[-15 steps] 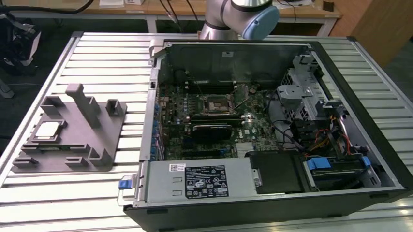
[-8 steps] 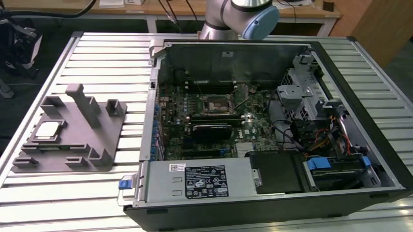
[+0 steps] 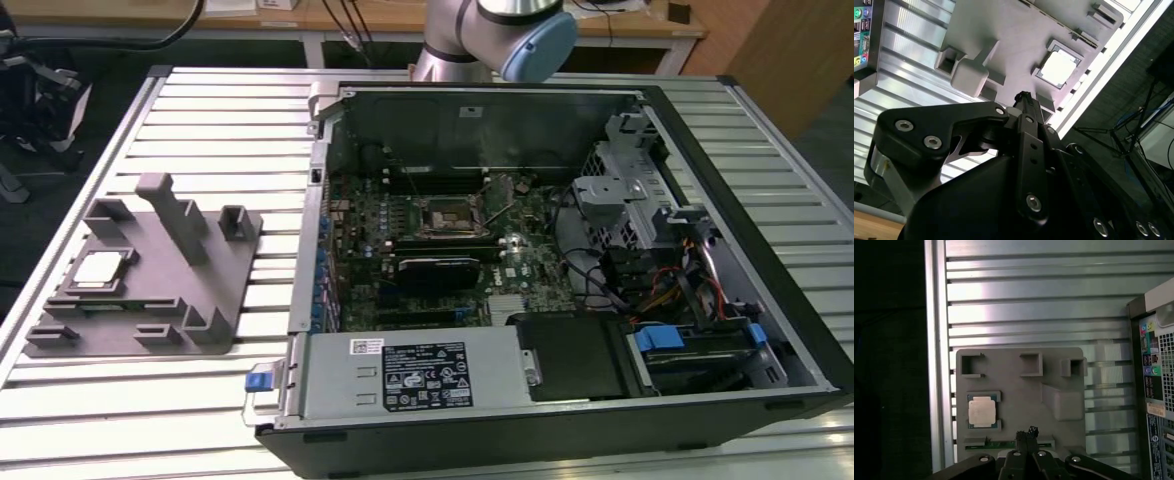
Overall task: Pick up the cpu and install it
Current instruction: 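Reach for the cpu, then pick up the cpu and move it towards the insertion slot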
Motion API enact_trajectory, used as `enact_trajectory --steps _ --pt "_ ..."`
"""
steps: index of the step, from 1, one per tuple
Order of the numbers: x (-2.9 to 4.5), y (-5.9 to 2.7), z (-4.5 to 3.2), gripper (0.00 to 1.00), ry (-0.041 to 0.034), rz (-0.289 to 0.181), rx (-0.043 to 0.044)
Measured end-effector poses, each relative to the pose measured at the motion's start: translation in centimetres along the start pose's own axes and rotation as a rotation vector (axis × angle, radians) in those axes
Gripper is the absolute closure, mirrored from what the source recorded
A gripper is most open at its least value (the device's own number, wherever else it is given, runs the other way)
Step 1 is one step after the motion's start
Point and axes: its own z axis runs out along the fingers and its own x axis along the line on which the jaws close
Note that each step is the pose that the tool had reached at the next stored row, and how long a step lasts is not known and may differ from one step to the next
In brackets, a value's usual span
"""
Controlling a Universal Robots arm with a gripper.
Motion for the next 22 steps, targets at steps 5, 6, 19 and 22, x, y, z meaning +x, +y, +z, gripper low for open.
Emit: enact_trajectory --steps 5,6,19,22 --pt "0.39 -0.07 0.82 0.89 0.0006 0.000 0.0000" --pt "0.46 -0.08 0.99 0.89 0.0006 0.000 0.0000" --pt "0.57 -0.11 1.37 0.89 0.0009 0.000 0.0003" --pt "0.64 -0.11 1.39 0.89 0.0007 0.000 0.0002"
